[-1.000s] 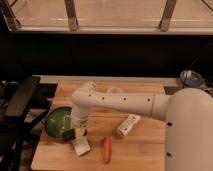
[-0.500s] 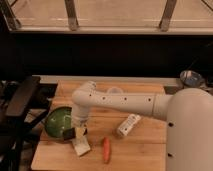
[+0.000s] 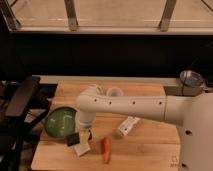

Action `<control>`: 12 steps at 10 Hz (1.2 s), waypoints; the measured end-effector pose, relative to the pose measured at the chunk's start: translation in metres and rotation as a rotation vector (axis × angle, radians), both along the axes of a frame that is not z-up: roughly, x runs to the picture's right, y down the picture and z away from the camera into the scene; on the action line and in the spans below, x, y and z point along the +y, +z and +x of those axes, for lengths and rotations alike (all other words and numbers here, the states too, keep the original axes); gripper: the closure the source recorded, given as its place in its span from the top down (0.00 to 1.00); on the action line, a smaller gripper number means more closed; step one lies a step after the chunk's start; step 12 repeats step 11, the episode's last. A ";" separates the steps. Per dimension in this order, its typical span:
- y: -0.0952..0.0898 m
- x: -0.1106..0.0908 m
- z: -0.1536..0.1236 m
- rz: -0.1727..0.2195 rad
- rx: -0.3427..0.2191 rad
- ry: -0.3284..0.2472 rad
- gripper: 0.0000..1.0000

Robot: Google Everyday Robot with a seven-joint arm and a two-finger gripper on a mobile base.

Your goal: Place the eraser on the white sponge

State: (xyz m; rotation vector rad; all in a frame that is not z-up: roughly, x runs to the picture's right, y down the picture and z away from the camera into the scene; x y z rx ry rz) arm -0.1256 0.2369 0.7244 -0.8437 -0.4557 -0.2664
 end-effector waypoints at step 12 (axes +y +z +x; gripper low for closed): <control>0.018 0.011 -0.004 -0.038 -0.023 -0.001 0.45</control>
